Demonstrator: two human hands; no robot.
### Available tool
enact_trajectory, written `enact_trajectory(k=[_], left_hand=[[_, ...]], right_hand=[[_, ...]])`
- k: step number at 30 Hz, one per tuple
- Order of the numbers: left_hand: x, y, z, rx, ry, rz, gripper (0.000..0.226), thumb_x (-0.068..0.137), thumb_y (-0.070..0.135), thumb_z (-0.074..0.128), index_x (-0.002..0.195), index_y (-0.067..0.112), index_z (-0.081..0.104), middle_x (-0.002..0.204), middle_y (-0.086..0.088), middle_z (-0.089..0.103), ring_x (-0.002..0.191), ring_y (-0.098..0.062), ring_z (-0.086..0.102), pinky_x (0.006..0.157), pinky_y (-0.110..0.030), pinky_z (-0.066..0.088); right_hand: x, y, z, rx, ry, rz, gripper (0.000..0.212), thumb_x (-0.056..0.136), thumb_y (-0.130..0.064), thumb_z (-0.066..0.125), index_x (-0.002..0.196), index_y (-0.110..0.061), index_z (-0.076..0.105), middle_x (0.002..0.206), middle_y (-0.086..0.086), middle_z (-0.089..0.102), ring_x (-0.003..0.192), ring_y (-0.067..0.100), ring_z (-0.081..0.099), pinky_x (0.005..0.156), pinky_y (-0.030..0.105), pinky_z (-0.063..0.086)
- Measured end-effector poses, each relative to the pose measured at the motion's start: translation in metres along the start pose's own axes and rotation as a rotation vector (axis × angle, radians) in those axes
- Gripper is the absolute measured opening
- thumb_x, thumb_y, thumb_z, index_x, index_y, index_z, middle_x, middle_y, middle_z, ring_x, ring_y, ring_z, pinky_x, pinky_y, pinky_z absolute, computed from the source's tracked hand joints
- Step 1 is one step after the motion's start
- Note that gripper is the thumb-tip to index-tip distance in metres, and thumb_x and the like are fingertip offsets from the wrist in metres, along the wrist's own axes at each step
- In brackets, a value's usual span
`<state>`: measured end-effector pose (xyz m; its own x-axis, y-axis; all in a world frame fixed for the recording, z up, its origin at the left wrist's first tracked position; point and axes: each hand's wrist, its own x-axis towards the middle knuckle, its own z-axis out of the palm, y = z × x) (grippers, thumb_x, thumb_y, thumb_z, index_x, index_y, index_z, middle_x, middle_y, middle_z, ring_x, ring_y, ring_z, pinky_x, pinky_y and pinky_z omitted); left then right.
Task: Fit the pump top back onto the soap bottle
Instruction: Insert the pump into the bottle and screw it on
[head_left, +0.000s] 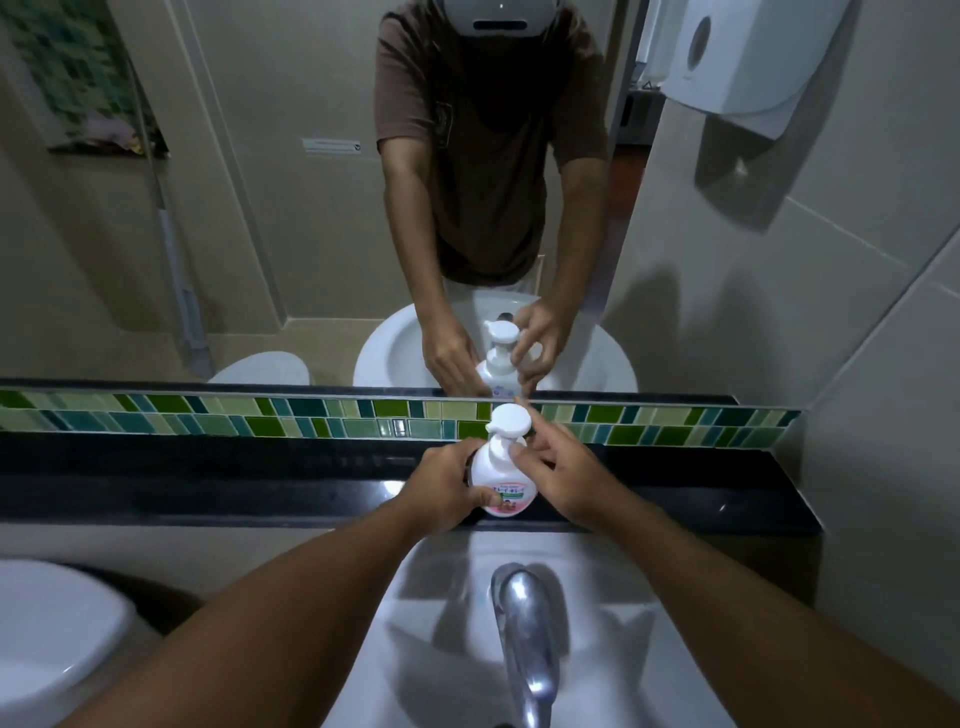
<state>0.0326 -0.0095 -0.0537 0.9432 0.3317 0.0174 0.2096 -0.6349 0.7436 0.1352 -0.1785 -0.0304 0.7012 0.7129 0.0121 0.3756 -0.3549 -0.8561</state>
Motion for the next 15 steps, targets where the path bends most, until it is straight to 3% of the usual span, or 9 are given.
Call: enact_trajectory(k=[2, 3, 5, 7, 11, 15], left_hand=[[0.001, 0.004, -0.003, -0.005, 0.004, 0.001, 0.064, 0.067, 0.023, 0.094, 0.125, 0.019, 0.066, 0.117, -0.001, 0.075, 0.102, -0.015, 0.068, 0.095, -0.030, 0.052], [0.001, 0.004, -0.004, -0.008, 0.004, 0.000, 0.064, 0.067, 0.024, 0.094, 0.125, 0.019, 0.066, 0.117, -0.001, 0.075, 0.103, -0.016, 0.068, 0.096, -0.032, 0.053], [0.000, 0.002, -0.005, -0.007, 0.002, -0.008, 0.065, 0.067, 0.024, 0.094, 0.125, 0.019, 0.066, 0.119, -0.002, 0.074, 0.104, -0.017, 0.068, 0.097, -0.034, 0.053], [0.000, -0.001, -0.005, 0.001, 0.010, -0.005, 0.064, 0.068, 0.023, 0.094, 0.125, 0.018, 0.066, 0.118, -0.003, 0.074, 0.104, -0.018, 0.068, 0.097, -0.034, 0.053], [0.000, -0.004, -0.003, 0.006, 0.020, 0.005, 0.063, 0.068, 0.024, 0.093, 0.125, 0.020, 0.066, 0.117, -0.002, 0.075, 0.102, -0.018, 0.069, 0.094, -0.036, 0.055], [-0.002, -0.006, 0.000, -0.006, 0.035, 0.004, 0.059, 0.069, 0.026, 0.093, 0.121, 0.023, 0.067, 0.113, 0.002, 0.075, 0.100, -0.015, 0.069, 0.093, -0.034, 0.055]], right_hand=[[0.002, -0.005, -0.012, -0.118, -0.075, -0.057, 0.026, 0.101, -0.042, 0.056, 0.125, -0.045, 0.062, 0.101, 0.002, 0.052, 0.101, 0.006, 0.057, 0.100, 0.038, 0.045], [0.002, -0.008, -0.015, -0.173, -0.110, -0.080, 0.019, 0.103, -0.034, 0.055, 0.117, -0.045, 0.063, 0.096, 0.000, 0.048, 0.095, 0.001, 0.052, 0.096, 0.033, 0.040], [0.003, -0.010, -0.016, -0.235, -0.133, -0.098, 0.022, 0.103, -0.028, 0.057, 0.123, -0.034, 0.065, 0.094, -0.001, 0.043, 0.089, 0.002, 0.049, 0.091, 0.027, 0.035], [0.004, -0.010, -0.011, -0.242, -0.095, -0.098, 0.030, 0.100, -0.028, 0.062, 0.130, -0.023, 0.065, 0.096, -0.001, 0.045, 0.091, 0.010, 0.053, 0.092, 0.030, 0.040], [-0.001, -0.010, 0.009, -0.152, 0.101, -0.038, 0.033, 0.088, -0.035, 0.077, 0.111, -0.014, 0.065, 0.102, 0.005, 0.054, 0.093, 0.022, 0.060, 0.090, 0.041, 0.050], [-0.005, -0.025, 0.038, -0.185, 0.378, 0.117, 0.053, 0.076, -0.053, 0.081, 0.093, -0.014, 0.050, 0.101, 0.005, 0.055, 0.087, 0.029, 0.058, 0.070, 0.036, 0.043]])
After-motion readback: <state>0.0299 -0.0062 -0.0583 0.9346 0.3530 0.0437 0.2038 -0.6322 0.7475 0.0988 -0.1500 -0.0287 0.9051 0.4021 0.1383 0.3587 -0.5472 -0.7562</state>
